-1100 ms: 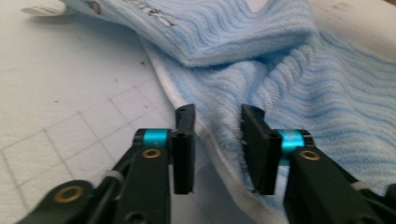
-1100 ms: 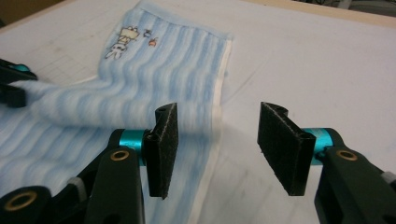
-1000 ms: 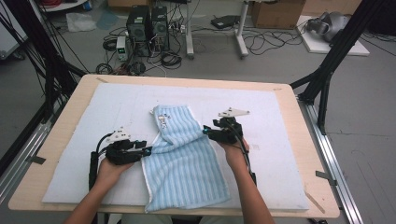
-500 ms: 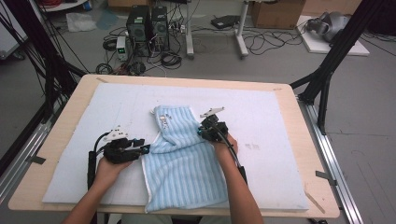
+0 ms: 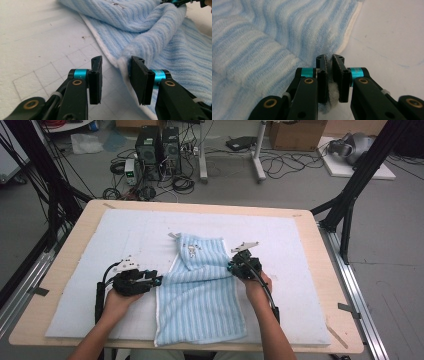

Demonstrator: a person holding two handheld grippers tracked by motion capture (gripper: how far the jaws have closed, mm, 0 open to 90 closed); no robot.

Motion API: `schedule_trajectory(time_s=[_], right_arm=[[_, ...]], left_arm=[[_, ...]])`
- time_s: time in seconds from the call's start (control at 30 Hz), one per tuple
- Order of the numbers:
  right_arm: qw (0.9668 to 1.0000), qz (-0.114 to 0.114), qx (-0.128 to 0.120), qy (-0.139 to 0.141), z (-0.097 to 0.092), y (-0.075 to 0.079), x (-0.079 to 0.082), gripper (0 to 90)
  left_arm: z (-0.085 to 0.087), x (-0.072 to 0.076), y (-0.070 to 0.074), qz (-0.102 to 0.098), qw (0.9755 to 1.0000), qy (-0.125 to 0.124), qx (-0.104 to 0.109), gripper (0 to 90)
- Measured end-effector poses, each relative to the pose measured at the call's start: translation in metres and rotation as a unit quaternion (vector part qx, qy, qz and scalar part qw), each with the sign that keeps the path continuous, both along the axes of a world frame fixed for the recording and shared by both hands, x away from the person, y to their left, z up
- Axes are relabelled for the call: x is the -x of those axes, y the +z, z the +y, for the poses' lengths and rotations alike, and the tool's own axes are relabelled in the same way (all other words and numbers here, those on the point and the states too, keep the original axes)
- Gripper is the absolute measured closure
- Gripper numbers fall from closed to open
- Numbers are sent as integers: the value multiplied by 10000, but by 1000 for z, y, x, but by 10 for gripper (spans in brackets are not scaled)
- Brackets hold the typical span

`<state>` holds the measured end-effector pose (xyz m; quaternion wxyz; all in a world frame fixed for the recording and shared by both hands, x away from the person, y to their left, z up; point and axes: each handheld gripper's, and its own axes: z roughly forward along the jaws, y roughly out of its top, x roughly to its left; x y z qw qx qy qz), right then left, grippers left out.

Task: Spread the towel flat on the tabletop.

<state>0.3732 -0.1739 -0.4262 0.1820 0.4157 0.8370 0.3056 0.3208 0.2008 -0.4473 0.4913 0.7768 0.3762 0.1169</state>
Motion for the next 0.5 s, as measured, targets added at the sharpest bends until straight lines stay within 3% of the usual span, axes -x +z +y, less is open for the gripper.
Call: schedule_trajectory(time_s=[0.13, 0.3, 0.43, 0.5], right_arm=[[9990, -149, 363, -197, -4, -2, 6, 830], [9945, -377, 837, -503, -12, -5, 16, 835], [9957, -242, 691, -574, -21, -6, 24, 828], [9945, -391, 800, -553, -23, -6, 28, 812]], left_arm=[[1, 0, 0, 5, 10000, 17, 17, 617], [1, 0, 0, 6, 10000, 47, 20, 618], [2, -1, -1, 4, 10000, 60, -2, 611], [2, -1, -1, 3, 9999, 103, 14, 599]])
